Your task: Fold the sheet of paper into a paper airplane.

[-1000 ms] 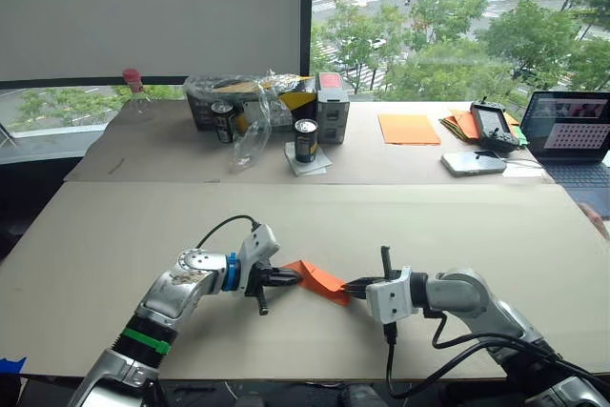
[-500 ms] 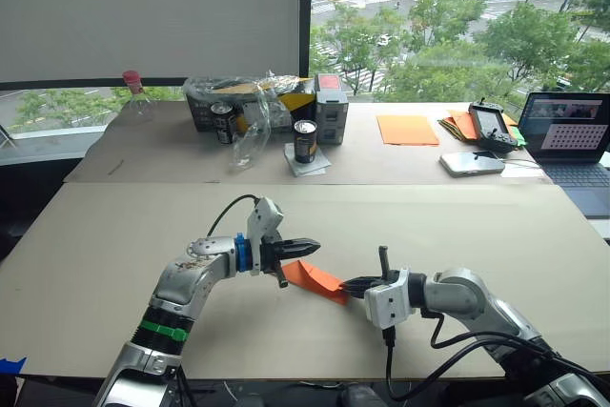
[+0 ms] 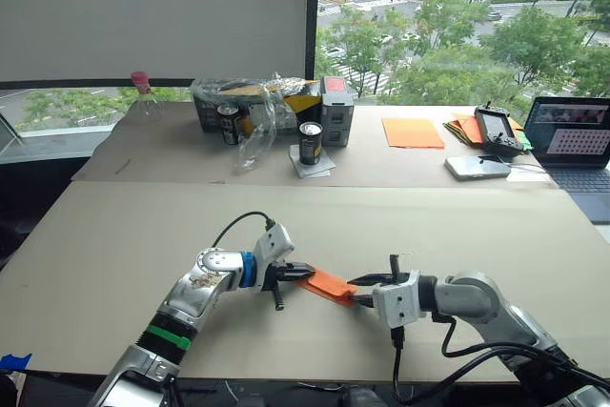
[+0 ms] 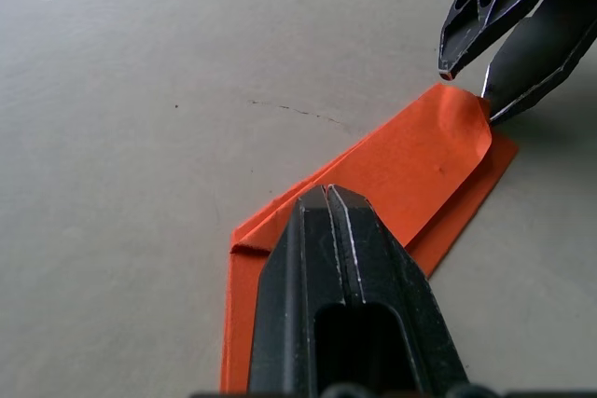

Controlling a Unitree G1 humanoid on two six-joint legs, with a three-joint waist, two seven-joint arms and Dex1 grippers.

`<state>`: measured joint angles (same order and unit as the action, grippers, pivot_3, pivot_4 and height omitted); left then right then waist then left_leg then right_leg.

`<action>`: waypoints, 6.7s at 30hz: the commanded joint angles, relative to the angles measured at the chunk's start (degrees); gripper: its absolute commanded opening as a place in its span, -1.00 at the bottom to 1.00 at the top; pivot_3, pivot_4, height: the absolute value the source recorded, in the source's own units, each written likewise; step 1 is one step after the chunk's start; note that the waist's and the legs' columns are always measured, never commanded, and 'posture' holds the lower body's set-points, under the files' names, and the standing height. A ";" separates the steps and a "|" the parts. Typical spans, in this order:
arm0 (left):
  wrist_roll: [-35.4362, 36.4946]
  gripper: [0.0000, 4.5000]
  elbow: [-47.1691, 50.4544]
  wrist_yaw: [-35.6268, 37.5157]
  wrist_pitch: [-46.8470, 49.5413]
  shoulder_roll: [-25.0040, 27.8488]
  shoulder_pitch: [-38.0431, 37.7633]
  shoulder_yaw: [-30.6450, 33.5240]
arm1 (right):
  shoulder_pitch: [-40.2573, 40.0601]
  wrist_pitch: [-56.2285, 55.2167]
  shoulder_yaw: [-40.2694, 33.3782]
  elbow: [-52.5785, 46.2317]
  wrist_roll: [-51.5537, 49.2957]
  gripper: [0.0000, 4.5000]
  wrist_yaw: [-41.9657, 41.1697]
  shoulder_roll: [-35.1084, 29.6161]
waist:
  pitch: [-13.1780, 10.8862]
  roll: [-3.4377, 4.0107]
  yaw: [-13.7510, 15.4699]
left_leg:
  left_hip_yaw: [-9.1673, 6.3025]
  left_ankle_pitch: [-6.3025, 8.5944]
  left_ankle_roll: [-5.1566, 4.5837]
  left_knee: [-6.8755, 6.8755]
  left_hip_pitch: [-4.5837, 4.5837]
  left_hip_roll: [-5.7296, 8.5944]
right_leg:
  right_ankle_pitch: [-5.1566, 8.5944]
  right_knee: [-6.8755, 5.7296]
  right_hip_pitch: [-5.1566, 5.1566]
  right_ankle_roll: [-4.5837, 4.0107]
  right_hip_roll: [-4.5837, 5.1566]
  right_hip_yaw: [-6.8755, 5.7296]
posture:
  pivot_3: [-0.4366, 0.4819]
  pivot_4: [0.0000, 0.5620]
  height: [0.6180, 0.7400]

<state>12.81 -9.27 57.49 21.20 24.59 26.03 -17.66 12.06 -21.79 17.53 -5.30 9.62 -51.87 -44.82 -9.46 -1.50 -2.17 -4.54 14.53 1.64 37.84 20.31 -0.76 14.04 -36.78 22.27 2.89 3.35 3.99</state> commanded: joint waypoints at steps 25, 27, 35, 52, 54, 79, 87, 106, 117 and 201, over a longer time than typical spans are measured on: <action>-4.27 -1.00 -4.59 0.51 -0.73 0.51 -0.93 -1.69 | 6.17 49.81 2.21 -1.72 -10.86 -0.99 6.48 15.37 | 0.05 0.06 0.12 | -0.03 0.07 -0.10 -0.02 -0.01 0.02 | 0.13 0.02 -0.01 0.18 0.03 -0.03 | -0.05 -0.47 0.87; -4.23 -1.00 -4.46 0.97 -1.02 0.91 -1.21 -1.60 | 3.70 48.75 0.79 -2.45 -11.62 -0.99 6.00 13.67 | 0.09 0.08 0.23 | -0.02 0.06 -0.10 -0.02 -0.01 0.02 | 0.15 0.02 -0.02 0.21 0.03 -0.03 | -0.05 -0.47 0.87; -4.61 -1.00 -7.53 1.96 -2.97 1.10 0.16 -1.22 | -9.00 46.42 -5.51 -9.52 -13.75 -0.99 4.41 4.76 | 0.26 0.05 1.01 | -0.01 0.08 -0.10 -0.03 -0.02 0.02 | 0.20 0.10 -0.07 0.28 0.04 -0.03 | -0.05 -0.47 0.87; -5.14 -1.00 -10.69 3.17 -4.78 -0.54 2.09 -1.86 | 0.51 47.57 -5.46 -11.21 -18.43 -0.99 7.00 12.40 | 0.29 0.02 1.09 | 0.00 0.08 -0.10 -0.06 0.01 -0.02 | 0.22 0.19 -0.03 0.29 -0.01 -0.03 | -0.05 -0.47 0.87; -5.25 -1.00 -10.59 3.45 -4.71 -0.55 2.06 -2.11 | 1.24 48.21 -3.33 -9.79 -17.64 -0.99 6.95 13.48 | 0.29 0.02 1.20 | 0.00 0.08 -0.10 -0.05 0.05 -0.01 | 0.22 0.21 -0.02 0.29 0.00 -0.03 | -0.05 -0.47 0.87; 1.50 -1.00 -0.43 7.77 1.35 2.32 0.52 2.32 | -4.41 52.83 -17.50 -20.31 -34.02 -0.99 -0.16 4.65 | 0.13 0.09 0.55 | 0.01 0.08 -0.09 -0.06 0.15 -0.01 | 0.20 0.44 -0.02 0.34 0.01 -0.02 | -0.05 -0.47 0.87; 11.85 -1.00 14.58 7.72 12.14 8.67 -0.22 12.62 | 4.28 60.40 -9.65 -27.98 -35.87 -0.99 -1.69 2.55 | 0.03 0.08 0.24 | -0.10 0.07 -0.09 0.06 1.77 0.08 | -0.10 0.04 1.66 -0.12 0.11 -0.05 | -0.05 -0.47 0.87; 20.35 -1.00 32.18 3.10 22.94 18.43 -13.60 17.69 | 17.23 65.62 -0.77 -18.84 -28.87 -0.99 2.31 4.50 | -0.19 0.02 -0.21 | -0.07 -0.02 0.03 0.08 1.83 0.00 | -0.16 -0.16 1.89 -0.21 0.02 -0.05 | -0.05 -0.47 0.87; 19.74 -1.00 31.29 0.53 21.63 16.73 -12.67 16.64 | 21.61 58.73 2.84 -0.50 -19.90 -0.99 3.56 8.55 | -0.20 0.02 -0.17 | -0.05 -0.03 0.04 0.08 1.83 0.01 | -0.19 -0.20 1.91 -0.26 0.03 -0.04 | -0.05 -0.47 0.87; 11.13 -1.00 20.94 0.43 11.03 11.79 -5.95 8.04 | 38.98 62.00 -22.26 45.55 -12.60 -0.99 28.59 1.78 | -0.22 0.09 -1.74 | 0.07 -0.06 0.04 0.05 1.80 0.03 | -0.28 -0.33 1.96 -0.38 0.03 0.10 | -0.05 -0.47 0.87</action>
<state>24.06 10.23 57.83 32.94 36.46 19.89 -9.97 49.82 42.84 -5.50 40.42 -4.20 -21.57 -41.67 -9.68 -1.41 -3.90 -4.47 14.47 1.68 37.90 22.11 -0.73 13.76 -37.12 24.23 2.51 3.38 4.09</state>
